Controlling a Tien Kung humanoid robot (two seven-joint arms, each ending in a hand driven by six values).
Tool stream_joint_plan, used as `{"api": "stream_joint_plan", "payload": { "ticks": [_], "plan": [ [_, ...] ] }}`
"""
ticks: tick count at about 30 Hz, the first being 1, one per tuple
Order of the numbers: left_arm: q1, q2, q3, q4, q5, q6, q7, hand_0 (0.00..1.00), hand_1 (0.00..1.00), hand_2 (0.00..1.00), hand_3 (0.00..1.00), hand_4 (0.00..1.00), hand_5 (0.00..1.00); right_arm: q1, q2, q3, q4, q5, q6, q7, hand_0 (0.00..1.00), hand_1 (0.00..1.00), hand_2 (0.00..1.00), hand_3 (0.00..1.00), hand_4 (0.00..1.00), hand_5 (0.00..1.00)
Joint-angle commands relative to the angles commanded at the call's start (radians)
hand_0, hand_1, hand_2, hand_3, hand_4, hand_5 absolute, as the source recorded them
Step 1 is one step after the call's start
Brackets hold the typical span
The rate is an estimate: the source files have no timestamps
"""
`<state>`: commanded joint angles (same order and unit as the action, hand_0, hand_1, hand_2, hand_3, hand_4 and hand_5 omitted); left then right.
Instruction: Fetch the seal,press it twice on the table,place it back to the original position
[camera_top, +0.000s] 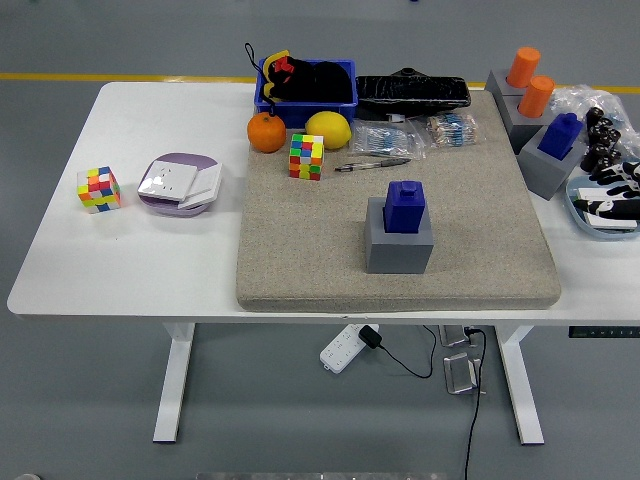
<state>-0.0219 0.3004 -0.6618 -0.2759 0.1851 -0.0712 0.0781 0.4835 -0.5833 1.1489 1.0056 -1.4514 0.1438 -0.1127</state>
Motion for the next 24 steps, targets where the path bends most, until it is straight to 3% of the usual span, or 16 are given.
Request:
{"api": "stream_joint_plan", "payload": {
  "ticks": [24],
  "plan": [
    [0.005,0.002,0.006,0.0,-0.003,0.0,0.001,0.862,0.83,0.806,0.834,0.822,0.495,0.002,-0.004,-0.011,0.001,-0.001,0.007,-0.023,0.84,0.771,0.766,0.744,0.891,0.375]
  ]
}}
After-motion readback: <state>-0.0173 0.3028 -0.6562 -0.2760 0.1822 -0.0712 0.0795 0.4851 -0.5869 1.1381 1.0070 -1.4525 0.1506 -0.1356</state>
